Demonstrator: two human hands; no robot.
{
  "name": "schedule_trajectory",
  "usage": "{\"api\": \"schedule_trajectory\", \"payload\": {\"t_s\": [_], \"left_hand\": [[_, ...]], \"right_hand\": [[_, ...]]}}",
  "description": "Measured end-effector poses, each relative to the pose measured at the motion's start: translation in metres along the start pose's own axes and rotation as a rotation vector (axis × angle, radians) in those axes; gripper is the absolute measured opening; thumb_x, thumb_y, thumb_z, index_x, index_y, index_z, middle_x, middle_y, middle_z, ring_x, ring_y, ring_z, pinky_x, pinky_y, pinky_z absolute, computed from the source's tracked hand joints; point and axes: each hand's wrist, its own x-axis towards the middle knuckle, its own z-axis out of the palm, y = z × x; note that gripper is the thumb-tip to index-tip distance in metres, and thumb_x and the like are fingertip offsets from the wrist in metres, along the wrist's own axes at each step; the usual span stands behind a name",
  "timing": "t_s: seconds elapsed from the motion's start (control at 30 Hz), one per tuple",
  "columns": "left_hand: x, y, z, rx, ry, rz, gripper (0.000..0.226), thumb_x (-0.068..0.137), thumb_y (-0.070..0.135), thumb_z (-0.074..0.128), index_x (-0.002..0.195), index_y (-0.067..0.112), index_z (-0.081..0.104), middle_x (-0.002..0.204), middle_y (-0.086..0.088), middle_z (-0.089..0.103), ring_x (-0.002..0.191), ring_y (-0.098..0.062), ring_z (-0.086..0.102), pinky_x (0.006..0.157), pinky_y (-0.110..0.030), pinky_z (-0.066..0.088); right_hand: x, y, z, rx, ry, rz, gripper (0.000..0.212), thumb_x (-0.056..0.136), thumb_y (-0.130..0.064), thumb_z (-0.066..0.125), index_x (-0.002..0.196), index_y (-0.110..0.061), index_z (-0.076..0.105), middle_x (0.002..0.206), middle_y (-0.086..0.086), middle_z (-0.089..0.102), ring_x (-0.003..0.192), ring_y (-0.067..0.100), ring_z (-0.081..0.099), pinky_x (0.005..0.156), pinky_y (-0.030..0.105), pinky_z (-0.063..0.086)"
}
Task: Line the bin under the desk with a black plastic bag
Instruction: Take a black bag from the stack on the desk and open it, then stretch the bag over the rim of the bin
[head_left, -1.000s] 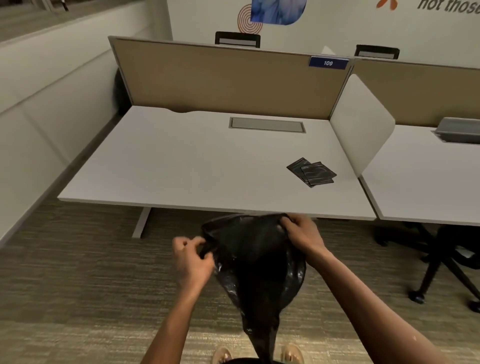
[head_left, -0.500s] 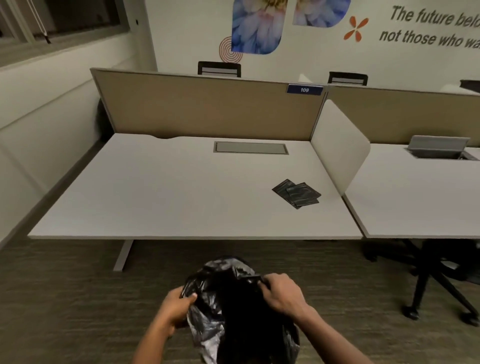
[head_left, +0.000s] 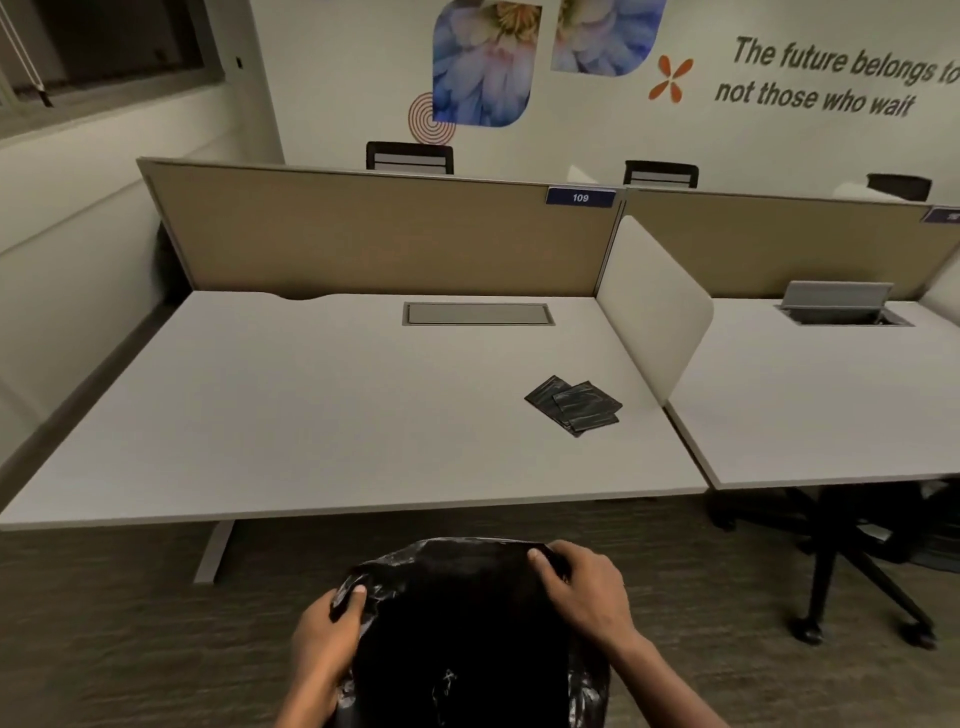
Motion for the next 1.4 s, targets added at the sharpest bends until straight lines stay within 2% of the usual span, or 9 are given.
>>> {"api": "schedule_trajectory", "payload": {"t_s": [0.17, 0.27, 0.4, 0.57, 0.67, 0.87, 1.03, 1.17, 1.4], "left_hand": [[0.001, -0.004, 0.006, -0.057, -0.007, 0.045, 0.035, 0.103, 0.036, 0.057, 0.124, 0.011, 0.070, 0.121, -0.017, 0.071, 0.111, -0.033, 0.063, 0.104, -0.046, 0.048], [0.006, -0.002, 0.004, -0.094, 0.023, 0.116, 0.030, 0.101, 0.034, 0.061, 0.117, 0.013, 0.074, 0.116, -0.016, 0.074, 0.110, -0.031, 0.064, 0.099, -0.042, 0.048], [0.016, -0.002, 0.000, -0.208, 0.070, 0.264, 0.019, 0.099, 0.031, 0.065, 0.083, 0.029, 0.075, 0.086, 0.008, 0.076, 0.094, -0.019, 0.068, 0.079, -0.032, 0.049], [0.022, -0.004, 0.003, -0.051, 0.101, 0.294, 0.024, 0.101, 0.031, 0.061, 0.078, 0.034, 0.070, 0.079, 0.006, 0.073, 0.087, -0.021, 0.068, 0.075, -0.035, 0.049], [0.020, -0.002, 0.007, -0.033, 0.091, 0.449, 0.020, 0.100, 0.027, 0.062, 0.084, 0.036, 0.070, 0.076, 0.007, 0.074, 0.079, -0.005, 0.068, 0.069, -0.026, 0.052], [0.021, -0.020, 0.030, 0.054, 0.191, 0.365, 0.016, 0.099, 0.020, 0.065, 0.093, 0.011, 0.076, 0.082, 0.000, 0.075, 0.081, -0.021, 0.071, 0.067, -0.031, 0.049], [0.031, -0.045, 0.043, 0.154, 0.239, 0.300, 0.023, 0.102, 0.035, 0.057, 0.087, 0.022, 0.070, 0.080, 0.008, 0.071, 0.078, -0.014, 0.069, 0.071, -0.039, 0.058], [0.048, -0.065, 0.054, 0.350, 0.282, 0.202, 0.025, 0.101, 0.040, 0.055, 0.108, 0.023, 0.072, 0.099, 0.007, 0.063, 0.092, -0.015, 0.063, 0.074, -0.033, 0.051], [0.093, -0.047, 0.083, -0.497, 0.076, -0.234, 0.020, 0.106, 0.018, 0.051, 0.112, 0.015, 0.071, 0.105, -0.009, 0.076, 0.093, -0.021, 0.071, 0.072, -0.033, 0.053]], "right_hand": [[-0.001, 0.008, -0.002, -0.012, -0.421, 0.036, 0.050, 0.069, -0.035, 0.077, 0.117, -0.033, 0.067, 0.112, -0.011, 0.075, 0.100, 0.002, 0.068, 0.087, 0.018, 0.054], [-0.010, 0.011, 0.002, 0.013, -0.354, 0.051, 0.025, 0.070, -0.020, 0.065, 0.084, -0.041, 0.061, 0.085, -0.014, 0.070, 0.076, -0.011, 0.063, 0.077, 0.021, 0.053], [-0.010, 0.009, -0.002, 0.286, -0.191, 0.087, 0.069, 0.075, -0.007, 0.073, 0.118, -0.059, 0.054, 0.081, -0.017, 0.077, 0.075, -0.008, 0.071, 0.068, 0.008, 0.053], [-0.009, -0.001, 0.002, 0.384, -0.201, 0.169, 0.051, 0.088, 0.003, 0.063, 0.114, -0.041, 0.057, 0.076, 0.001, 0.074, 0.056, 0.003, 0.064, 0.054, 0.022, 0.051], [-0.006, 0.000, 0.009, 0.395, -0.033, 0.090, 0.053, 0.079, 0.003, 0.058, 0.113, -0.038, 0.059, 0.076, -0.006, 0.078, 0.054, 0.009, 0.062, 0.054, 0.024, 0.049], [0.001, 0.010, 0.028, 0.368, -0.133, 0.281, 0.042, 0.088, 0.003, 0.066, 0.095, -0.038, 0.071, 0.088, -0.016, 0.076, 0.089, 0.000, 0.071, 0.077, 0.013, 0.054], [0.015, 0.030, 0.040, 0.410, -0.120, 0.356, 0.025, 0.090, -0.015, 0.070, 0.089, -0.039, 0.074, 0.086, -0.027, 0.075, 0.083, -0.010, 0.069, 0.061, 0.009, 0.049], [0.035, 0.050, 0.065, 0.478, -0.151, 0.629, 0.020, 0.097, -0.017, 0.063, 0.096, -0.032, 0.077, 0.088, -0.016, 0.075, 0.084, 0.001, 0.068, 0.060, 0.015, 0.045], [0.091, 0.063, 0.106, 1.040, -0.012, 1.116, 0.025, 0.094, -0.003, 0.061, 0.104, -0.021, 0.075, 0.091, 0.010, 0.074, 0.077, 0.028, 0.069, 0.068, 0.040, 0.058]]}}
